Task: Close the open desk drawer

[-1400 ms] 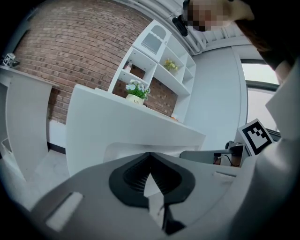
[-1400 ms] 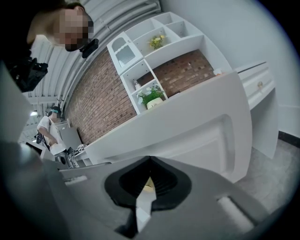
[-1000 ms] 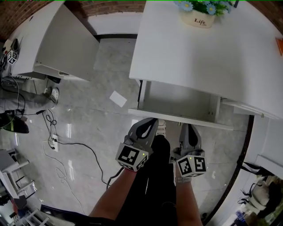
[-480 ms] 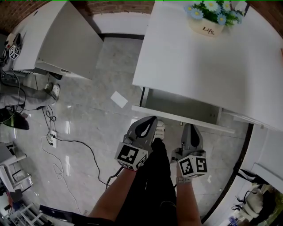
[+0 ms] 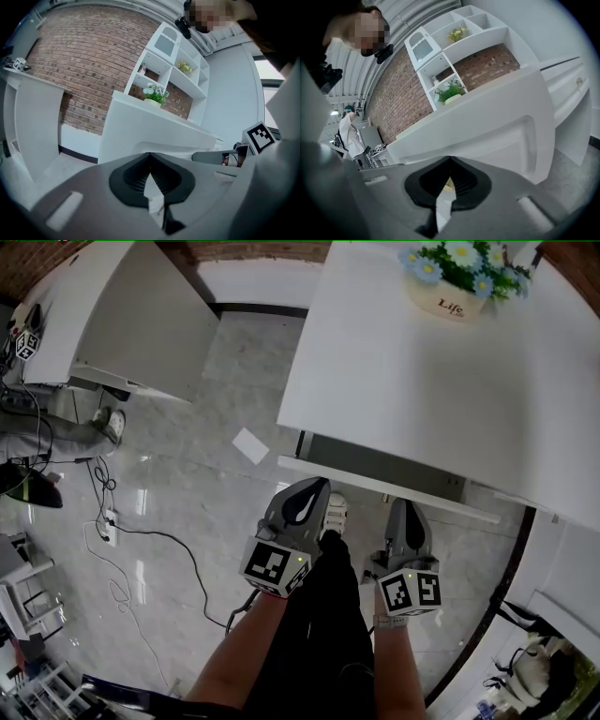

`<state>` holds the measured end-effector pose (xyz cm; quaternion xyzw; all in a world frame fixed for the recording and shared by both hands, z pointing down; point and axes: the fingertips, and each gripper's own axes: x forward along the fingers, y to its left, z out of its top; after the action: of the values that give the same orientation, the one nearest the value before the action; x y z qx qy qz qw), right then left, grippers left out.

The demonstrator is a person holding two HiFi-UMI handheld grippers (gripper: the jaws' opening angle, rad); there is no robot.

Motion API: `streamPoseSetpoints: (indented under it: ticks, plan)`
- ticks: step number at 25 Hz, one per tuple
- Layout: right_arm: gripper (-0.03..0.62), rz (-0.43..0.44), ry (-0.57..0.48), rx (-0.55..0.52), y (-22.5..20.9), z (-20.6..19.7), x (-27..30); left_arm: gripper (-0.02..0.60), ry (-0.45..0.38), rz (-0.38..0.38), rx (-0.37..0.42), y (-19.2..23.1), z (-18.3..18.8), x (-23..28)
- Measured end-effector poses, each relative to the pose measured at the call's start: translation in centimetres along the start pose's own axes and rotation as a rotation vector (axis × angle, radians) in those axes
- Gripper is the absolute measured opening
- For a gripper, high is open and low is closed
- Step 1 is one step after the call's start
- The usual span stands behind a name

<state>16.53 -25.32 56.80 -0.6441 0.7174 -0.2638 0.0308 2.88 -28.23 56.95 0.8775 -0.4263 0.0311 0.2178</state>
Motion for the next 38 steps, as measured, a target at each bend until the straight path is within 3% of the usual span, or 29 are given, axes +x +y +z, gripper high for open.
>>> streamPoseSetpoints:
  ticks: [38]
  plan:
    - [0.0, 0.059, -0.006, -0.01, -1.6, 2.4, 5.1, 0.003, -0.038, 0.045, -0.06, 2.3, 2.1, 5.8]
